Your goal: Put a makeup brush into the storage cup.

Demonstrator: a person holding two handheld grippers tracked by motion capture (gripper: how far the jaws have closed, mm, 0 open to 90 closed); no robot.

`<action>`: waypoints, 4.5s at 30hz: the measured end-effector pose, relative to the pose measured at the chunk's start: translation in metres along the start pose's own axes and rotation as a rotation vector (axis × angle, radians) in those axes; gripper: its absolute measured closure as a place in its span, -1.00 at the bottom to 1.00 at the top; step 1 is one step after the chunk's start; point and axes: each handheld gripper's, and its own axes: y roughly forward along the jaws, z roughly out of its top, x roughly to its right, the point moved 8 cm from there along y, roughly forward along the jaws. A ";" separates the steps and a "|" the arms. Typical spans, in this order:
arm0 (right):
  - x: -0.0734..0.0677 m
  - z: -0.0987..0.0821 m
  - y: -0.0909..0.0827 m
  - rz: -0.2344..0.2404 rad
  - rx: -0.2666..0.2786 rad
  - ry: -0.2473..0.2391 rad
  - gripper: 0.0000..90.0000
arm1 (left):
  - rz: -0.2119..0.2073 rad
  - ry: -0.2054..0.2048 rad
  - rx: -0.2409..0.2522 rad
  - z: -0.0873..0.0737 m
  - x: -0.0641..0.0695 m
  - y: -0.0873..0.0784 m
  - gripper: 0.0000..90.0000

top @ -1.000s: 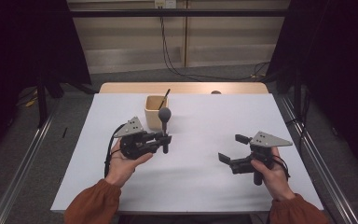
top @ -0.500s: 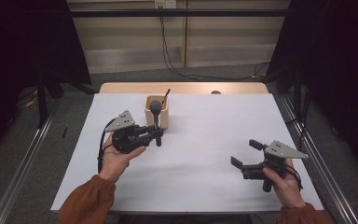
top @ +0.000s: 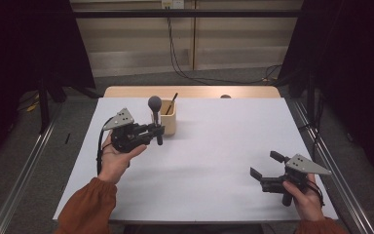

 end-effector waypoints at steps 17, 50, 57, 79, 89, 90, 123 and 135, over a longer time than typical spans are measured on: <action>0.000 -0.003 -0.005 -0.008 0.010 0.000 -1.00 | 0.073 0.003 0.040 0.030 -0.030 0.008 0.66; 0.001 -0.003 -0.004 -0.001 0.016 0.010 -1.00 | 0.185 -0.030 0.071 0.048 -0.080 0.044 0.66; 0.000 -0.004 -0.004 -0.001 0.013 0.012 -1.00 | 0.183 -0.024 0.057 0.041 -0.085 0.053 0.66; -0.001 -0.006 -0.003 0.016 0.003 0.010 -1.00 | 0.197 -0.023 -0.005 0.015 -0.098 0.067 0.66; -0.002 -0.007 -0.003 0.019 0.001 0.011 -1.00 | 0.192 -0.027 -0.026 0.003 -0.097 0.072 0.66; -0.002 -0.007 -0.003 0.020 0.000 0.011 -1.00 | 0.190 -0.028 -0.028 0.002 -0.096 0.073 0.66; -0.003 -0.009 -0.002 0.023 -0.004 0.015 -1.00 | 0.204 -0.043 -0.082 -0.020 -0.098 0.079 0.66; -0.004 -0.009 -0.001 0.029 -0.008 0.010 -1.00 | 0.210 -0.046 -0.076 -0.022 -0.097 0.077 0.55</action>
